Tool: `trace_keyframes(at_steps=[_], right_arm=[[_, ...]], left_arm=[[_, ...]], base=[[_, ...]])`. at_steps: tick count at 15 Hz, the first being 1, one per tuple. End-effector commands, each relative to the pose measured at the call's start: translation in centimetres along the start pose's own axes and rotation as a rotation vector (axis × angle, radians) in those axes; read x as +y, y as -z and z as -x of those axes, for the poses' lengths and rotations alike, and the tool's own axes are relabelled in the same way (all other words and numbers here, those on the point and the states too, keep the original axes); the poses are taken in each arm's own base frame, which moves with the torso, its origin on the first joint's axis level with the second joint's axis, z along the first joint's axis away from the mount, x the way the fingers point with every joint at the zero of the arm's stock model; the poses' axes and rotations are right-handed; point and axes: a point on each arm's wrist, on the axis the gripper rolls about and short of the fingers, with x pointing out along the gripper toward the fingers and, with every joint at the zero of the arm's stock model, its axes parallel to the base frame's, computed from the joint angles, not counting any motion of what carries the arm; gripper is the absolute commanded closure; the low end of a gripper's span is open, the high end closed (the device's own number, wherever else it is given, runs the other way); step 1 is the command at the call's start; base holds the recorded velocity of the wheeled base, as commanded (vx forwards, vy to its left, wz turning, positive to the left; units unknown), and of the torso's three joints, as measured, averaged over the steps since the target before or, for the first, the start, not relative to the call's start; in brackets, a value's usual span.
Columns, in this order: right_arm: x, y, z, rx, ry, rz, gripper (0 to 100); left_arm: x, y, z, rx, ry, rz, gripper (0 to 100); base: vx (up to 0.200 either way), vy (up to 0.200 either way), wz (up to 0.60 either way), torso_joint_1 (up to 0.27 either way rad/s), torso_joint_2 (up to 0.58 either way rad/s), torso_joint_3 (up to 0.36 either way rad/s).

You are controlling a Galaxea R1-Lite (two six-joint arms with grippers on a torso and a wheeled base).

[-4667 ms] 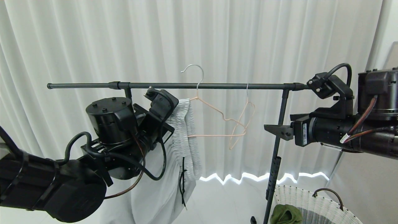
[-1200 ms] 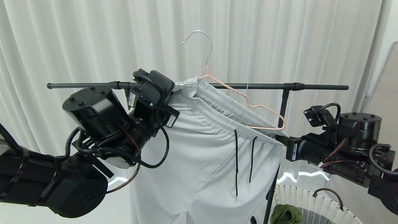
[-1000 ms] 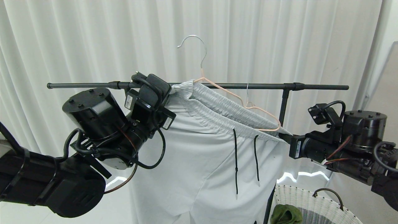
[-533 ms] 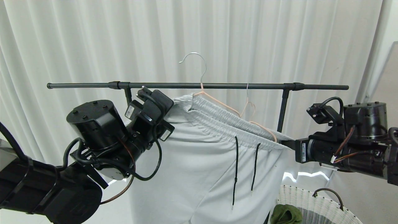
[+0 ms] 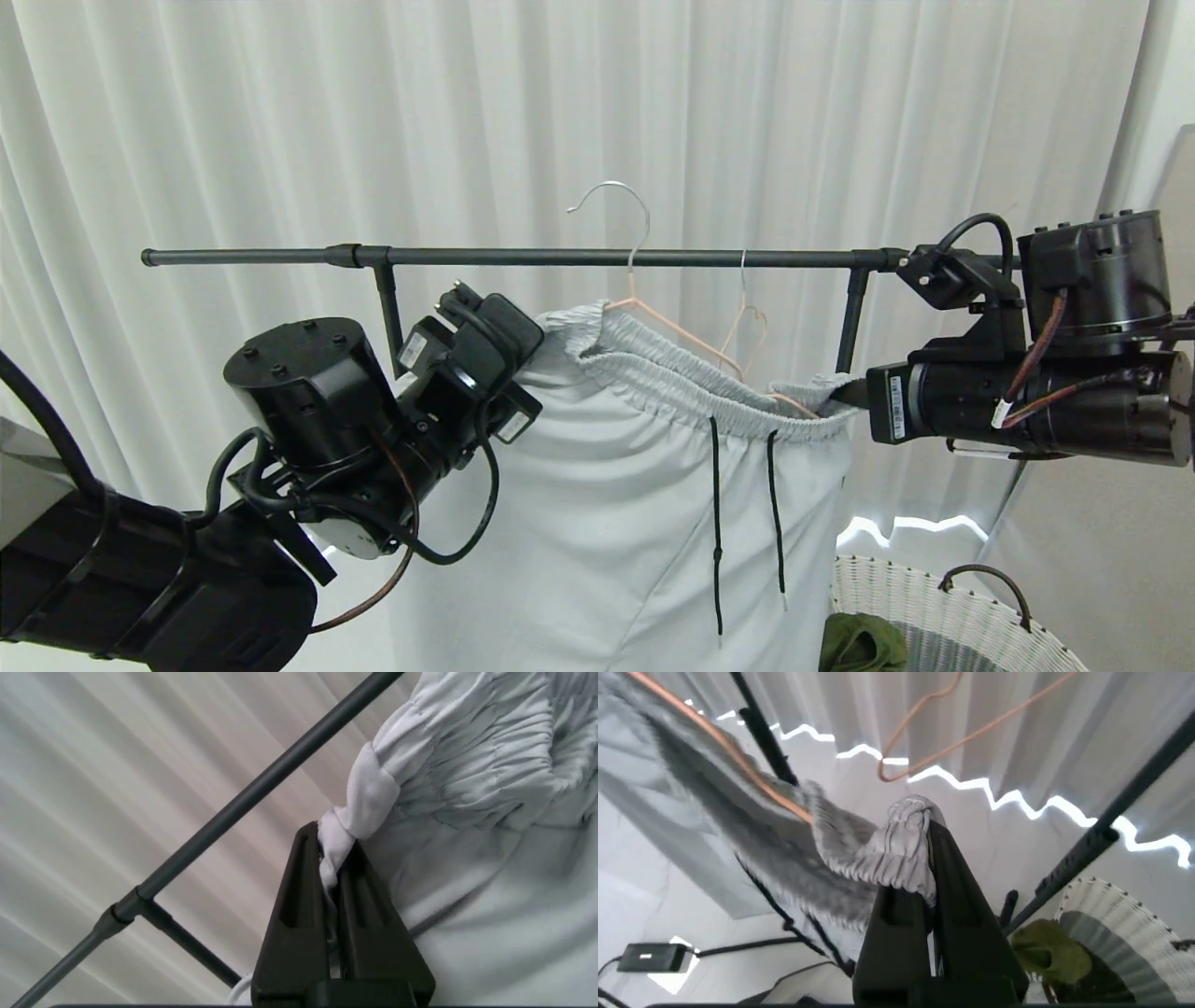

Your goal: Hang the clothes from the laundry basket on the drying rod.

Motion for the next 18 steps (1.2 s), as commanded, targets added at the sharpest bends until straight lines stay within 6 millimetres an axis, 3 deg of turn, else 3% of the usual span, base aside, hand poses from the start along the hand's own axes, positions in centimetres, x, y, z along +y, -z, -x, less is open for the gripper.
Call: trace_keyframes(at_steps=[1, 3, 4, 10, 13, 16, 18], right_arm=[[0.8, 0.1, -0.5, 0.013, -0.029, 0.014, 100], [1.0, 0.2, -0.3, 0.018, -0.03, 0.015, 100], [0.9, 0.4, 0.0, 0.037, -0.026, 0.015, 0], [0.7, 1.5, 2.8, 0.016, -0.024, 0.12, 0], [0.4, 1.9, 3.6, 0.015, -0.015, 0.195, 0], [0.4, 1.8, 3.5, 0.008, -0.021, 0.211, 0], [0.6, 1.4, 2.2, -0.028, -0.03, 0.231, 0]], left_arm=[[-0.4, -0.1, -0.1, -0.004, 0.013, 0.002, 100], [-0.1, -0.2, -0.2, -0.015, -0.006, 0.01, 100], [0.0, -0.2, -0.3, -0.019, -0.013, 0.013, 100], [0.3, -0.4, -0.5, -0.014, -0.042, 0.037, 100], [0.7, -0.6, -0.9, 0.046, -0.137, 0.076, 100], [0.9, -0.5, -1.3, 0.068, -0.173, 0.095, 100], [0.8, -0.6, -1.3, 0.065, -0.169, 0.097, 100]], base=[[0.0, 0.0, 0.0, 0.0, 0.0, 0.0], [0.0, 0.0, 0.0, 0.0, 0.0, 0.0], [0.0, 0.0, 0.0, 0.0, 0.0, 0.0], [0.0, 0.0, 0.0, 0.0, 0.0, 0.0], [0.0, 0.0, 0.0, 0.0, 0.0, 0.0], [0.0, 0.0, 0.0, 0.0, 0.0, 0.0], [0.0, 0.0, 0.0, 0.0, 0.0, 0.0]])
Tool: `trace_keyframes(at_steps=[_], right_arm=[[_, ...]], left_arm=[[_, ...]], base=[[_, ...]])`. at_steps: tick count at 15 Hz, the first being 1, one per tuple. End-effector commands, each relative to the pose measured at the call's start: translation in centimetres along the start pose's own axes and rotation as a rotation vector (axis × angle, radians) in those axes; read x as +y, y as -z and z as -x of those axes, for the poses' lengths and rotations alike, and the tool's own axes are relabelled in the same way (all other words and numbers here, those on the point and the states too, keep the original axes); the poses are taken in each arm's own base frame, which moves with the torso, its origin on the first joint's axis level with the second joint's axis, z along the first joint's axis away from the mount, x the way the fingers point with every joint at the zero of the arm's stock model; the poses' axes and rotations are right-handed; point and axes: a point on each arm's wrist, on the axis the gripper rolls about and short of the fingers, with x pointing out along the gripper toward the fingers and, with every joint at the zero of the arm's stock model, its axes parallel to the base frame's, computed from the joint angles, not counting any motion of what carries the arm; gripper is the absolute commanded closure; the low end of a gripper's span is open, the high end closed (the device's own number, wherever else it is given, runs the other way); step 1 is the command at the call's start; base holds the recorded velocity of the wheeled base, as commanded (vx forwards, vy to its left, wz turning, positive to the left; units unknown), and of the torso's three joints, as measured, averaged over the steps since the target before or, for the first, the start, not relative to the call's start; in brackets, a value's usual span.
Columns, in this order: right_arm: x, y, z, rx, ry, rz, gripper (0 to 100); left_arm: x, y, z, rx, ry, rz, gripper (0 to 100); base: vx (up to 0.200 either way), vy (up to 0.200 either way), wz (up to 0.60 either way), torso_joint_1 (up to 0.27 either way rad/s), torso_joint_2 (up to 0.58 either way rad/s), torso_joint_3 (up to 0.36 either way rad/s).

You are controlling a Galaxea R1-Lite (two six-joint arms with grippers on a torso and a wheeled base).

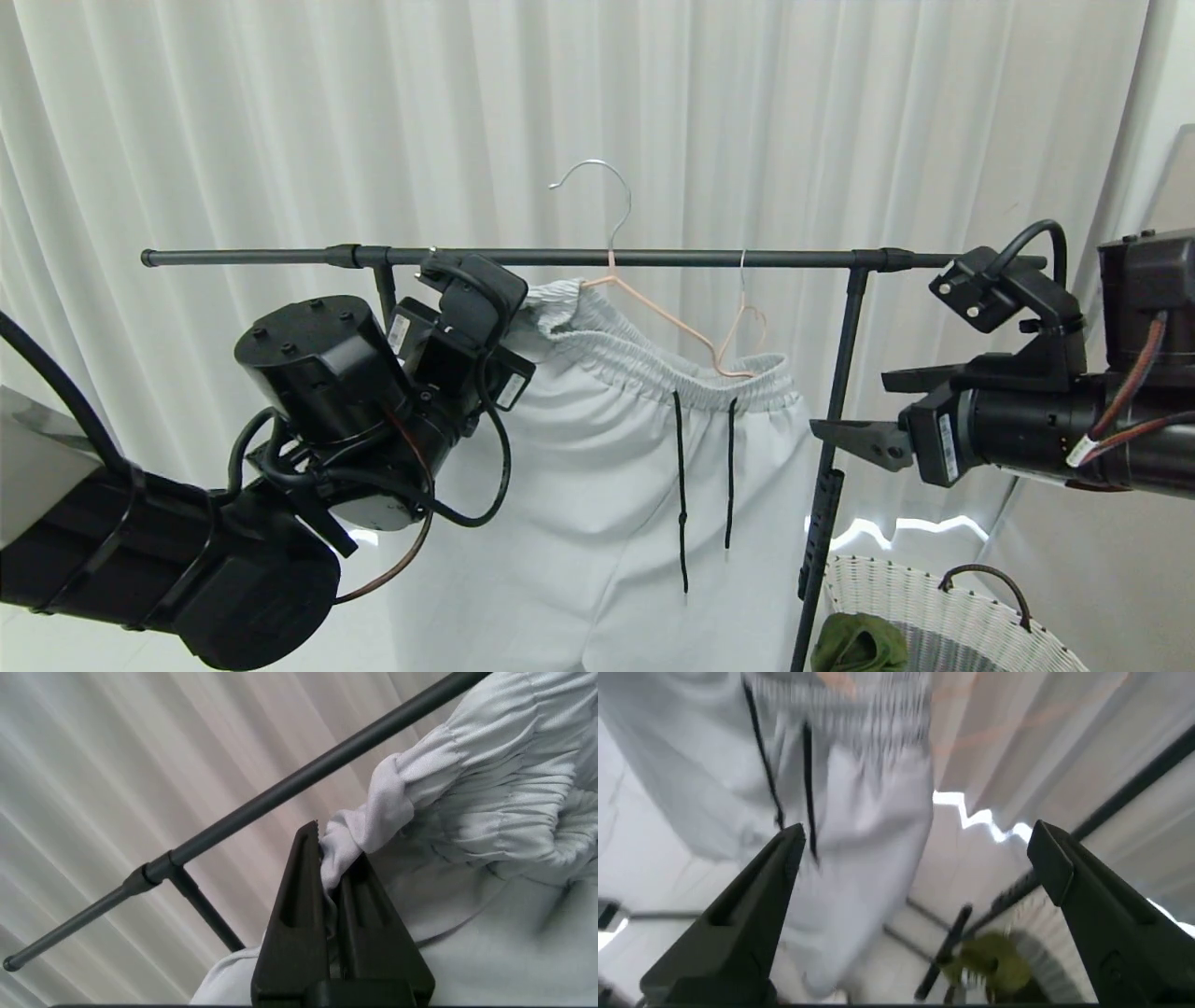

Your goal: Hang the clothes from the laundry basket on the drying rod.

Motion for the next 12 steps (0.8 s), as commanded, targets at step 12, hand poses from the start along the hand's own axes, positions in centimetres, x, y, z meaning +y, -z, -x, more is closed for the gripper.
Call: trace_keyframes(at_steps=[12], right_arm=[[4.3, -3.4, -8.9, -0.117, -0.013, 0.104, 0]], left_arm=[[-0.7, -0.3, 0.2, -0.006, 0.018, 0.001, 100]], base=[[0.0, 0.0, 0.0, 0.0, 0.0, 0.0]])
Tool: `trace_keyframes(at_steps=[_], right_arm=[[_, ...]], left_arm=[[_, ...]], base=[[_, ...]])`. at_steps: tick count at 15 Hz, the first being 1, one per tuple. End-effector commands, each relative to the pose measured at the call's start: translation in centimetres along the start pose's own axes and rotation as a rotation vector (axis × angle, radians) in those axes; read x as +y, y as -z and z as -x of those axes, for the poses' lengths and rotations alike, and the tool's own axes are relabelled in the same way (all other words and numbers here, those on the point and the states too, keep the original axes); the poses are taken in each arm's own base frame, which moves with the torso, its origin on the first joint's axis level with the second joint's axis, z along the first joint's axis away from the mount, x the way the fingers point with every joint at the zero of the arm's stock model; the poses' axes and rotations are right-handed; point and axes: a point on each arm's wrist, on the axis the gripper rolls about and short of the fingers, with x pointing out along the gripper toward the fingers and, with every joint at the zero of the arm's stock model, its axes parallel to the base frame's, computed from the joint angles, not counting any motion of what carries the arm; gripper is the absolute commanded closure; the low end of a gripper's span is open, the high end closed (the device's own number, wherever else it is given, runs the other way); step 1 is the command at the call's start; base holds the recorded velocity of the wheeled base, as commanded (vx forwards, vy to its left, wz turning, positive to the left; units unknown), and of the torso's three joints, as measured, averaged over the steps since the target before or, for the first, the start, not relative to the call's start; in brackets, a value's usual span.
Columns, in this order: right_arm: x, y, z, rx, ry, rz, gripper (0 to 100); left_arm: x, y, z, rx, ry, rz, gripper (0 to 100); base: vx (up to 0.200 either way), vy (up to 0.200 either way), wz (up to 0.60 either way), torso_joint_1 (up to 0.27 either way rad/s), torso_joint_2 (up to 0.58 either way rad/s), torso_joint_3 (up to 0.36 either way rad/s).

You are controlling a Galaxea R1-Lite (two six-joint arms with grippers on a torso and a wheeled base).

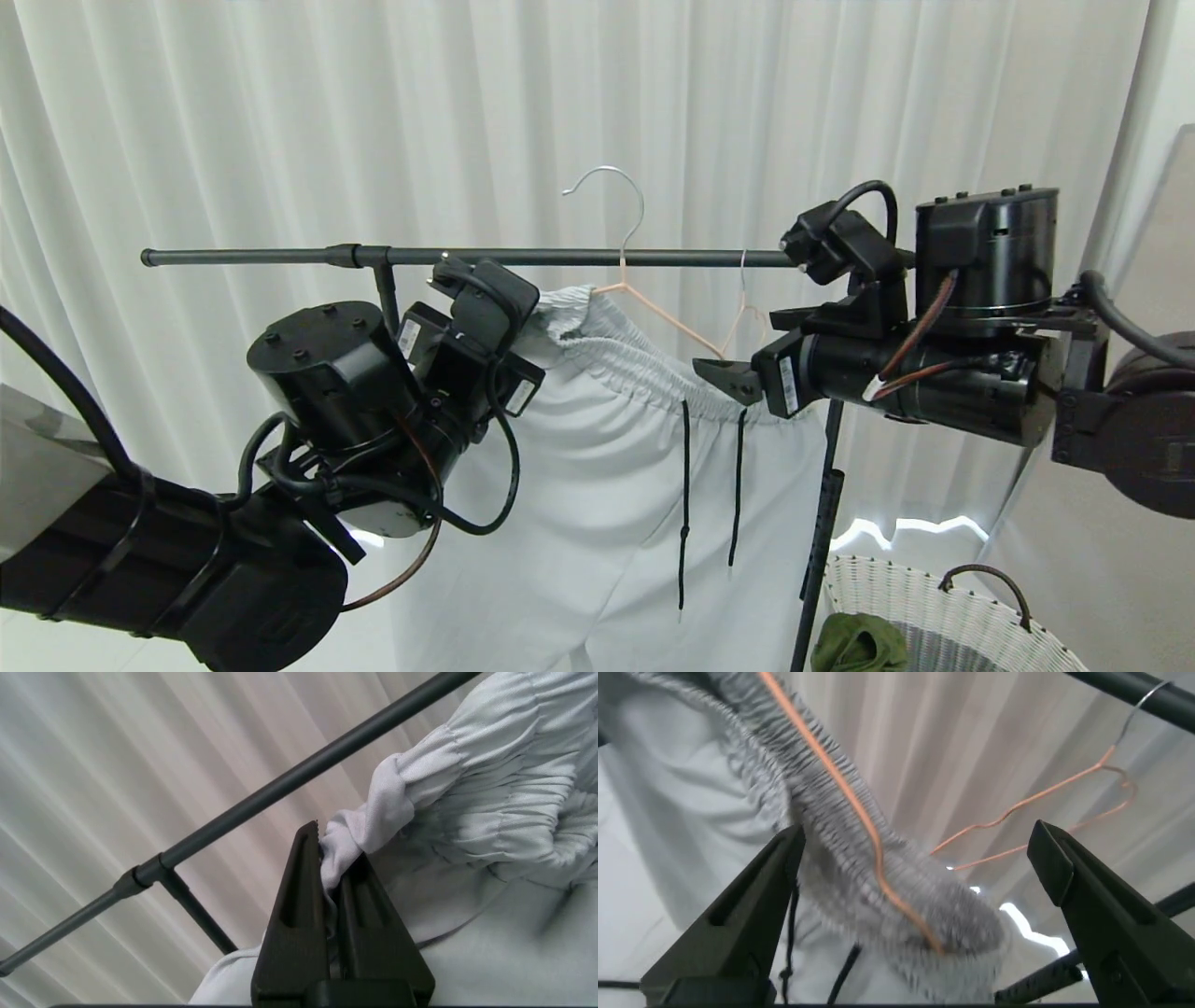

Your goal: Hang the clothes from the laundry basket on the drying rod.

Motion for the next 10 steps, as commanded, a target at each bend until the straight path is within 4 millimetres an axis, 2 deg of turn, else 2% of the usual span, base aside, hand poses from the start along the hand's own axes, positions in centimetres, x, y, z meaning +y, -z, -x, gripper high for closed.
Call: trace_keyframes(at_steps=[1, 5, 10], right_arm=[[0.5, 0.3, -2.2, 0.022, 0.003, 0.007, 0], [0.5, 0.4, -4.0, 0.035, 0.08, 0.053, 0], [1.5, 1.1, -4.0, 0.056, 0.056, 0.071, 0]], left_arm=[[-0.2, -0.2, 0.1, -0.002, 0.0, 0.002, 100], [-0.3, -0.5, 0.2, -0.008, 0.004, 0.004, 100], [-0.1, -0.9, 0.0, -0.013, -0.022, 0.014, 100]], base=[[0.0, 0.0, 0.0, 0.0, 0.0, 0.0], [0.0, 0.0, 0.0, 0.0, 0.0, 0.0], [0.0, 0.0, 0.0, 0.0, 0.0, 0.0]])
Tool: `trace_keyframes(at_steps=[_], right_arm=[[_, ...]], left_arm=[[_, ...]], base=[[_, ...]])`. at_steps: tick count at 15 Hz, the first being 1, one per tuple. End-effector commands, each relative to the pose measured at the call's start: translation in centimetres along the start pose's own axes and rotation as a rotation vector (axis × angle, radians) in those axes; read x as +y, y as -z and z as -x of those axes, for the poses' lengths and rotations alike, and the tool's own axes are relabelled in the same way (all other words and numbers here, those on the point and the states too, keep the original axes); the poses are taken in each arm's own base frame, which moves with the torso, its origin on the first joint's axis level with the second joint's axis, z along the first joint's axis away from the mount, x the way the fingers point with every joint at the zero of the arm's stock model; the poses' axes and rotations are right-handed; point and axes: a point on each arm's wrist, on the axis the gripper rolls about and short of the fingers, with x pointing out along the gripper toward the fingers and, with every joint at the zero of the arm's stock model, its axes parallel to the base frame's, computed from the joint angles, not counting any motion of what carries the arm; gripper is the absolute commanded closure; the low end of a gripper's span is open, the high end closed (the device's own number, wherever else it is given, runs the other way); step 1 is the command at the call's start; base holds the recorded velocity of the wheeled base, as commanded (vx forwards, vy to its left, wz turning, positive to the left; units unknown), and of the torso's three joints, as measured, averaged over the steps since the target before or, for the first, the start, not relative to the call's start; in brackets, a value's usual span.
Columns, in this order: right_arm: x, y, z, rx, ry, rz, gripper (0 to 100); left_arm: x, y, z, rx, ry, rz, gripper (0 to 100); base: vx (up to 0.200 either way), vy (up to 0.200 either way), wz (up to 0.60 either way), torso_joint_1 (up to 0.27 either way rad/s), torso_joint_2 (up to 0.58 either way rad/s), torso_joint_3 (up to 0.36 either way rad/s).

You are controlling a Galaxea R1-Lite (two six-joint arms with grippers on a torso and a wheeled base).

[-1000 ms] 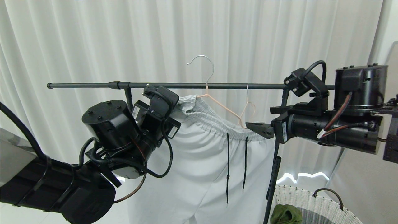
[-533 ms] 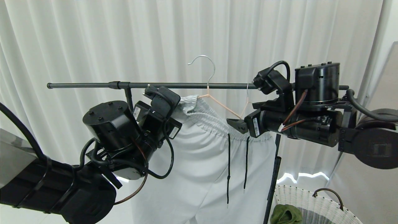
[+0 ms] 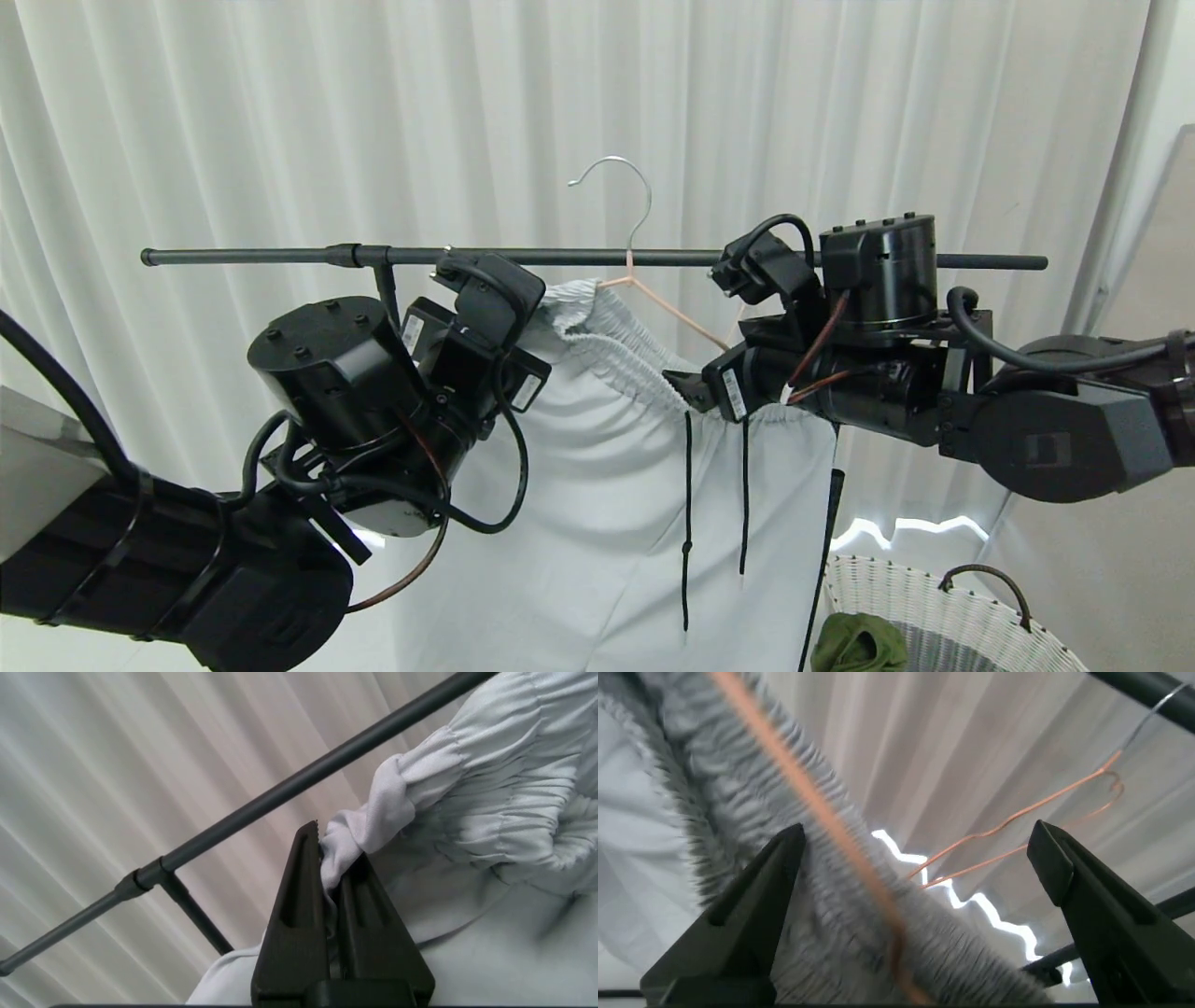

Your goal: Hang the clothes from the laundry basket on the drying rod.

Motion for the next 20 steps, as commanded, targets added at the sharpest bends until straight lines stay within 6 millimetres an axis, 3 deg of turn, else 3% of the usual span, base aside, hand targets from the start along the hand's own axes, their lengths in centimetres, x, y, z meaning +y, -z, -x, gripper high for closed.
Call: trace_keyframes(at_steps=[1, 2, 3, 13, 14, 18, 20], right_arm=[[0.4, 0.3, -0.1, 0.008, -0.012, 0.004, 0], [0.4, 0.2, -0.1, 0.006, -0.012, 0.004, 0], [0.4, 0.2, -0.1, 0.003, -0.011, 0.004, 100], [0.0, -0.7, 1.0, -0.032, -0.003, -0.012, 100], [0.0, -0.8, 1.1, -0.037, -0.002, -0.013, 100], [-1.4, -0.6, 2.1, -0.03, 0.032, -0.023, 100], [-2.7, -0.3, 3.6, -0.031, 0.065, -0.031, 100]], left_arm=[[0.1, -0.1, 0.0, -0.003, -0.004, 0.003, 100], [0.0, -0.1, 0.0, -0.004, -0.003, 0.003, 100], [0.0, -0.1, 0.0, -0.004, -0.003, 0.003, 100], [-0.1, -0.2, 0.2, -0.01, 0.007, 0.008, 100], [0.0, -0.4, 0.3, -0.014, 0.006, 0.01, 0], [0.4, -0.6, 1.1, -0.063, 0.05, 0.038, 0], [1.4, -0.9, 2.8, -0.081, 0.055, 0.034, 0]], base=[[0.0, 0.0, 0.0, 0.0, 0.0, 0.0], [0.0, 0.0, 0.0, 0.0, 0.0, 0.0], [0.0, 0.0, 0.0, 0.0, 0.0, 0.0], [0.0, 0.0, 0.0, 0.0, 0.0, 0.0], [0.0, 0.0, 0.0, 0.0, 0.0, 0.0], [0.0, 0.0, 0.0, 0.0, 0.0, 0.0], [0.0, 0.0, 0.0, 0.0, 0.0, 0.0]])
